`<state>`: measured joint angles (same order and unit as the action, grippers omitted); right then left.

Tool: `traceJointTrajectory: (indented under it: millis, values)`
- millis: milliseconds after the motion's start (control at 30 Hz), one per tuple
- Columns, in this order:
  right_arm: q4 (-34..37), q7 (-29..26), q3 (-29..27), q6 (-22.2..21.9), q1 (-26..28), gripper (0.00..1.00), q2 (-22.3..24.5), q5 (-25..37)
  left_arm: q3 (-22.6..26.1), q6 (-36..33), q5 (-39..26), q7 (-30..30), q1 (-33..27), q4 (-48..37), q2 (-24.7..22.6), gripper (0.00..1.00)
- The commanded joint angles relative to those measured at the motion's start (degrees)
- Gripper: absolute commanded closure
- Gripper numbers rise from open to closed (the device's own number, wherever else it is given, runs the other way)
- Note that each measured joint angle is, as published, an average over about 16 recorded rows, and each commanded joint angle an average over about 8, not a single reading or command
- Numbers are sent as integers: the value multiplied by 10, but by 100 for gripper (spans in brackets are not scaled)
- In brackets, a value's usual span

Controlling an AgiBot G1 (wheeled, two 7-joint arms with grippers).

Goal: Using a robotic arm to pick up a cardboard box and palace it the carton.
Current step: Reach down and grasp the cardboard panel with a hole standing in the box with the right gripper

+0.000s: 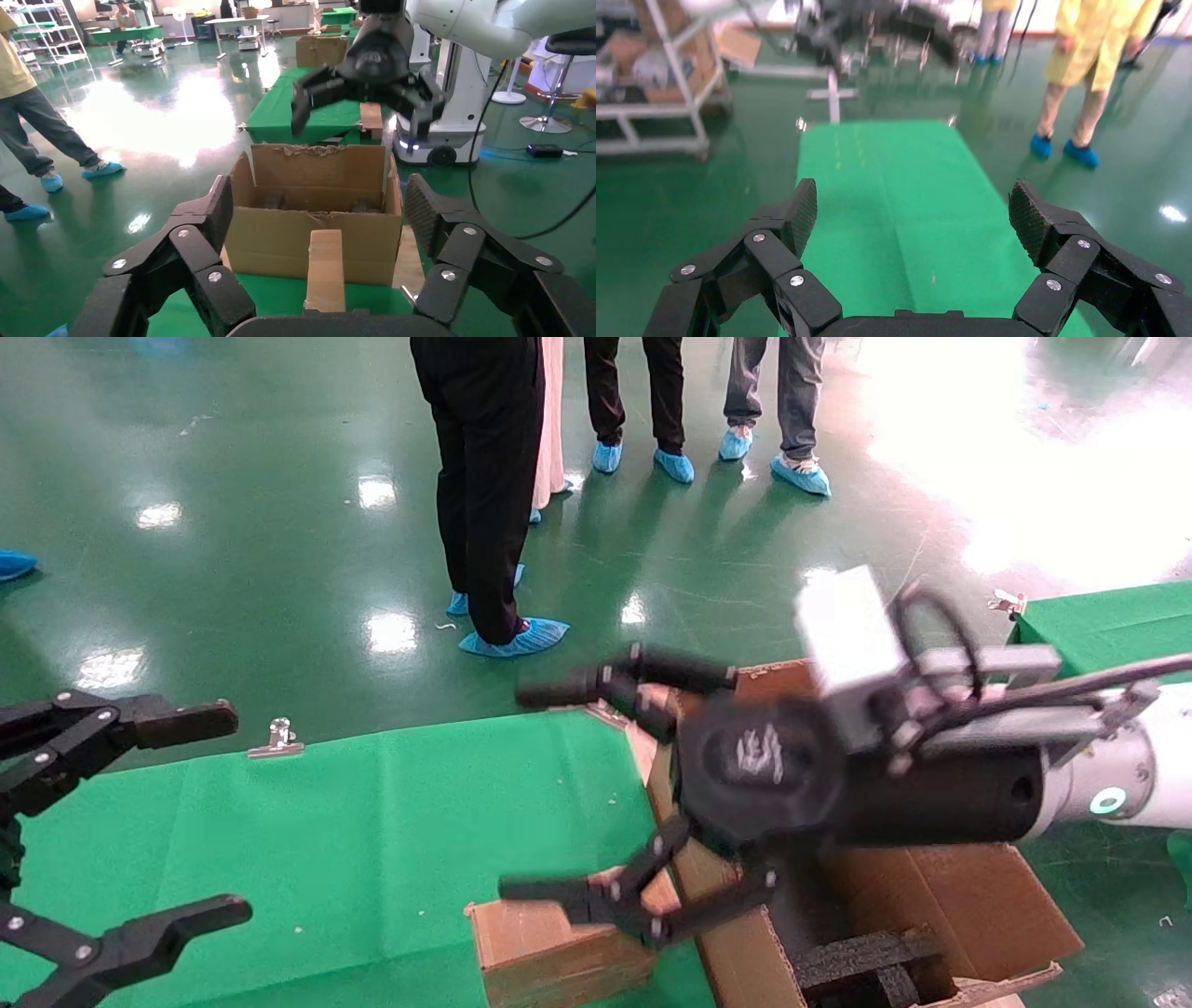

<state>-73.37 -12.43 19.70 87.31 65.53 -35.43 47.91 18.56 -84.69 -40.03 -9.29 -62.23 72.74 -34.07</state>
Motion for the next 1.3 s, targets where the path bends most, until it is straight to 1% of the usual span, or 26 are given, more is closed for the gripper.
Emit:
traceJointTrajectory:
  millis: [33,233,367,500,767,1000,1067,1100,1300]
  values:
    - [-1,-5,9,6,10,0,1,17,0,0,0,0,0,0,0,100]
    - [14,-24,78,32,88,0,-26,114,0,0,0,0,0,0,0,100]
    - [32,-30,141,37,143,0,-52,173,0,0,0,0,0,0,0,100]
    - [59,-26,208,38,192,0,-81,220,0,0,0,0,0,0,0,100]
    - [134,10,329,38,266,0,-143,272,0,0,0,0,0,0,0,100]
    - [197,55,413,37,314,0,-192,301,0,0,0,0,0,0,0,100]
    - [215,67,434,36,326,0,-205,306,0,0,0,0,0,0,0,97]
    - [224,74,443,36,332,0,-212,309,0,0,0,0,0,0,0,91]
    - [273,113,490,32,359,0,-249,325,1,0,0,0,0,0,0,17]
